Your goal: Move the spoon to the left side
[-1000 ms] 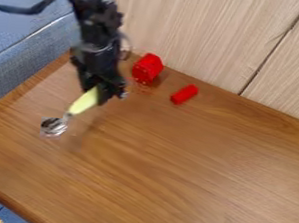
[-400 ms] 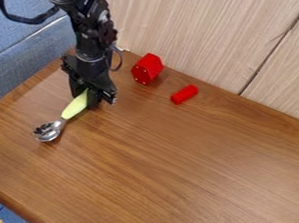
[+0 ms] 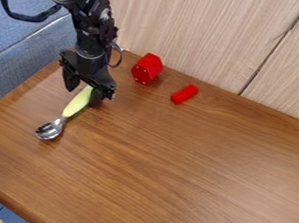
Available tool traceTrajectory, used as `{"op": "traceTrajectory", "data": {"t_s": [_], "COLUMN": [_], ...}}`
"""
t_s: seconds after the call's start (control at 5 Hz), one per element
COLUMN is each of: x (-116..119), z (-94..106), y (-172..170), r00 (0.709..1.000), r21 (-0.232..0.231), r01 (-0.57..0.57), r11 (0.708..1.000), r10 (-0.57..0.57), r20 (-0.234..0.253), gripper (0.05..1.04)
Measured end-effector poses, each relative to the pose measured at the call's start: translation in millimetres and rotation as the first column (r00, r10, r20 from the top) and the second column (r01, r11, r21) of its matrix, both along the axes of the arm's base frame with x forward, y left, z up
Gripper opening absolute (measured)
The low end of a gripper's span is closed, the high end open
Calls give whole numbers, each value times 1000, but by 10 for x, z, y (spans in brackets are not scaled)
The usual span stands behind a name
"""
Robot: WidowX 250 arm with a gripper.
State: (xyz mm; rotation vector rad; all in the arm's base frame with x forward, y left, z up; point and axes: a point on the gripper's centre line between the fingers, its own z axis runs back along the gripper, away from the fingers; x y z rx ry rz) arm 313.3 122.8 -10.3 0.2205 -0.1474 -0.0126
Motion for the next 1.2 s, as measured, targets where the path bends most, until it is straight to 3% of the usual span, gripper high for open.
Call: {"op": "traceTrajectory", "data": {"t_s": [0.2, 0.4, 0.6, 0.8, 1.2], "x": [-30, -4, 59, 130, 127], "z": [7, 181, 545, 740, 741], "y": [-73, -165, -219, -329, -329], "r00": [1000, 1000, 994, 987, 987], "r21": [-9, -2, 0, -12, -14], "r01": [0, 6, -10, 5, 2], "r11": [1000, 1000, 1000, 1000, 1000], "r10": [0, -6, 10, -3, 0], "r20": [-19, 1, 106, 160, 158], "gripper": [987, 993, 997, 999, 999]}}
